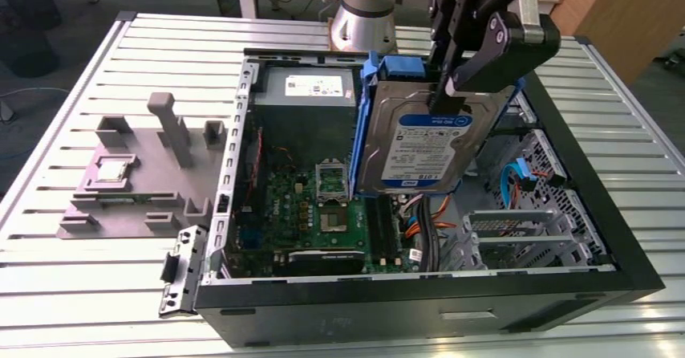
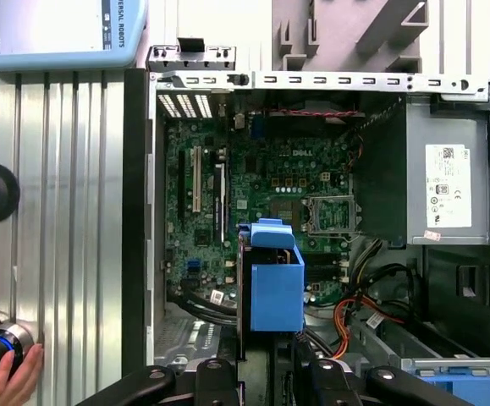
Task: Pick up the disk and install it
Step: 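Pick up the disk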
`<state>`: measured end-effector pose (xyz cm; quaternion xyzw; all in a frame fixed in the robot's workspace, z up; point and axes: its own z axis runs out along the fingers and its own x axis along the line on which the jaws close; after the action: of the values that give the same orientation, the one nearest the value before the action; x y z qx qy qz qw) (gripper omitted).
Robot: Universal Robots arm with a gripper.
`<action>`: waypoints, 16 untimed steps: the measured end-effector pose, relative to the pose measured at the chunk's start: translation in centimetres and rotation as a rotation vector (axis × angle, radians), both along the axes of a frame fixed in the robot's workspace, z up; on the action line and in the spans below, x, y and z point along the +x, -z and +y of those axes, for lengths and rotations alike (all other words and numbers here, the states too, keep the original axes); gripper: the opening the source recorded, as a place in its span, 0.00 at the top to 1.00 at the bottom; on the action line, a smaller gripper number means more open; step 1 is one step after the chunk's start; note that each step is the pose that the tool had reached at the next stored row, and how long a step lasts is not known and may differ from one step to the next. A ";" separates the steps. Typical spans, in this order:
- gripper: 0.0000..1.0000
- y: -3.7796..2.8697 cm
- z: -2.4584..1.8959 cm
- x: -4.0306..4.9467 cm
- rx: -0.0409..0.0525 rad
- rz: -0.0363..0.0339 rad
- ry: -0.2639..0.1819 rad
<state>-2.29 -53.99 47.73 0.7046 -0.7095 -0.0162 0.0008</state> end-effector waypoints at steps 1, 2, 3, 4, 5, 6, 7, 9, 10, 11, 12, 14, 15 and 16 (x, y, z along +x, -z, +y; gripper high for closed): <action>0.65 0.00 -0.02 0.04 0.0000 0.0000 0.000; 0.65 0.00 -0.04 0.08 0.0001 0.0000 0.000; 0.65 0.01 -0.06 0.11 0.0001 0.0000 0.000; 0.65 0.00 -0.08 0.15 0.0001 0.0000 0.000; 0.65 0.00 -0.10 0.19 0.0000 0.0000 0.000; 0.65 0.00 -0.12 0.22 0.0000 0.0000 0.000; 0.65 0.00 -0.14 0.25 0.0000 0.0000 0.000; 0.65 0.00 -0.18 0.31 0.0000 0.0000 0.000; 0.65 0.00 -0.19 0.33 0.0000 0.0000 0.000; 0.65 0.00 -0.21 0.36 0.0001 0.0000 0.000; 0.65 0.00 -0.23 0.38 0.0000 0.0000 0.000; 0.65 0.00 -0.28 0.44 0.0000 0.0000 0.000; 0.65 0.00 -0.29 0.46 0.0000 0.0000 0.000; 0.65 0.00 -0.31 0.48 0.0001 0.0000 0.000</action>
<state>-1.82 -54.30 47.73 0.7046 -0.7094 -0.0163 0.0008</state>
